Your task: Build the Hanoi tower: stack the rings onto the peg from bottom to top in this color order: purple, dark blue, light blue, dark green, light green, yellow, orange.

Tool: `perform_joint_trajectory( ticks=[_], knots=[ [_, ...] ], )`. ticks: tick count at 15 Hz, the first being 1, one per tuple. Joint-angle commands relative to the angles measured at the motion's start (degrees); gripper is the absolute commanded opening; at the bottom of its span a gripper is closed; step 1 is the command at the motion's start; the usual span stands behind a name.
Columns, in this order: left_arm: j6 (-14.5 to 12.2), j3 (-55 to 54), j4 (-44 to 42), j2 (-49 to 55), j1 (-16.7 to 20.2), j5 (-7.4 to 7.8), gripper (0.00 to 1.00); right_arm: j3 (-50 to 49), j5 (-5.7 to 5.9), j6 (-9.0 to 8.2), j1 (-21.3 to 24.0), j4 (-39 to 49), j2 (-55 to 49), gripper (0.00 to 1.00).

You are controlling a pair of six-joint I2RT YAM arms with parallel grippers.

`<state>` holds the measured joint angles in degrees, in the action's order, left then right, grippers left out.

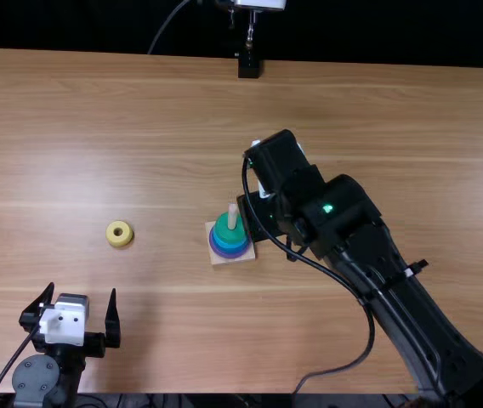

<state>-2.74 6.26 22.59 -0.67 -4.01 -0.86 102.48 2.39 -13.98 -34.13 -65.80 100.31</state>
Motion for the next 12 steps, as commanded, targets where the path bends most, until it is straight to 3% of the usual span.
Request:
perform_joint_trajectory(
  ticks=[1, 12],
  knots=[
    [-0.2, -6.3, 4.2, 0.7, 0.7, 1.07, 1.00, 3.3, 0.35, -0.47, -0.6, 0.0, 1.2, 0.00],
    [-0.2, -6.3, 4.3, 0.7, 0.7, 1.07, 1.00, 8.1, 0.45, -0.47, -4.0, 0.6, 7.5, 0.00]
  ],
)
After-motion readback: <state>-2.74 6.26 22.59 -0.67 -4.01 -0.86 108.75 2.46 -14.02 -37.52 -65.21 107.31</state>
